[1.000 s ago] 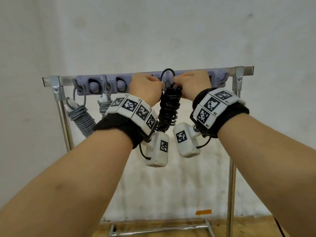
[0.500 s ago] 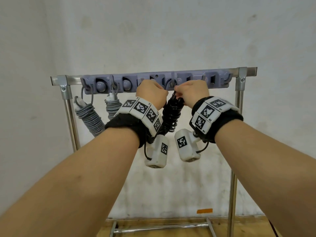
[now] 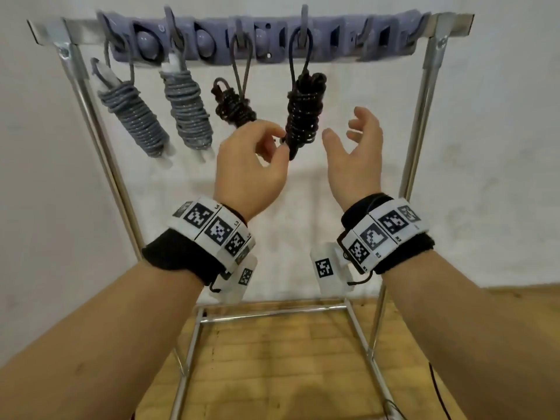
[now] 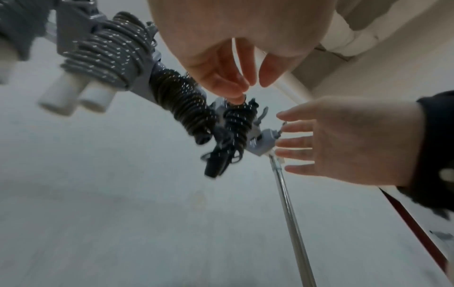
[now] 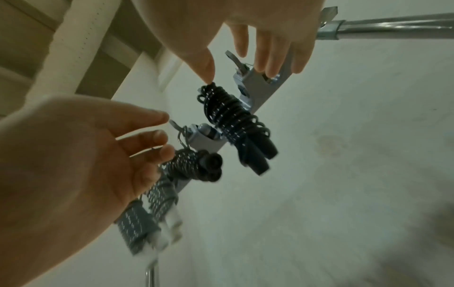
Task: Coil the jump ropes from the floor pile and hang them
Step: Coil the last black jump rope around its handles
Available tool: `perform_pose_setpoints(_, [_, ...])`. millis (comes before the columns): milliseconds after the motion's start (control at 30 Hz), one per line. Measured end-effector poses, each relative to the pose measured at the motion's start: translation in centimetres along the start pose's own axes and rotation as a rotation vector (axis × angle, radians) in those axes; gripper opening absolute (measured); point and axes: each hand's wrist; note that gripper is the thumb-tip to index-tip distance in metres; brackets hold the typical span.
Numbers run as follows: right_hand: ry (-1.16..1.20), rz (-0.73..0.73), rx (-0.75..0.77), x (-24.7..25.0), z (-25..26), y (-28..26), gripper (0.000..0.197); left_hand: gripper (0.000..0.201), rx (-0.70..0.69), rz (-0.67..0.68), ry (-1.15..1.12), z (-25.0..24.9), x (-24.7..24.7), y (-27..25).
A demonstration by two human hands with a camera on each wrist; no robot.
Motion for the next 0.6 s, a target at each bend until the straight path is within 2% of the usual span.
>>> perform_pose_setpoints(67, [-0.034, 0.042, -0.009, 1.3, -2.2, -2.5, 0.031, 0.011, -0.012, 0.042, -0.015, 1.3, -0.5, -3.7])
perform_pose_setpoints(167, [-0.133, 0.164, -0.032, 3.5, -6.6, -8.0, 0.004, 0.009, 0.031, 0.176, -0.028, 3.6, -1.9, -10.5])
perform_pose_setpoints(233, [-0.251, 0.264, -0.137, 5.8, -10.4, -12.8, 0.005, 0.008, 0.111, 0.288, -0.043, 5.1, -3.2, -15.8])
perform_pose_setpoints(300, [-0.362, 0.410, -0.312, 8.0, -14.4, -17.7, 0.007, 0.009, 0.182, 0.396, -0.023, 7.1, -4.3, -20.6])
perform_pose_setpoints(400, [-0.520, 0.637, -0.545, 11.0, -19.5, -23.3, 0.008, 0.009, 0.201, 0.572, 0.036, 9.9, -6.5, -26.6])
perform_pose_setpoints(500, [-0.680, 0.903, -0.703, 12.9, -23.9, -27.6, 0.008, 0.011, 0.195, 0.849, 0.124, 12.6, -9.0, -32.6])
perform_pose_setpoints(600, [-0.836, 1.033, -0.873, 15.7, -27.7, -31.9, 0.012, 0.015, 0.130, 1.148, 0.196, 14.6, -11.4, -39.4])
Point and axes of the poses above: each hand's wrist, its own y-axis towards the middle knuckle, its own x-axis out of the back of the hand, z = x × y, and after that the axes turned 15 degrees about y, right-handed
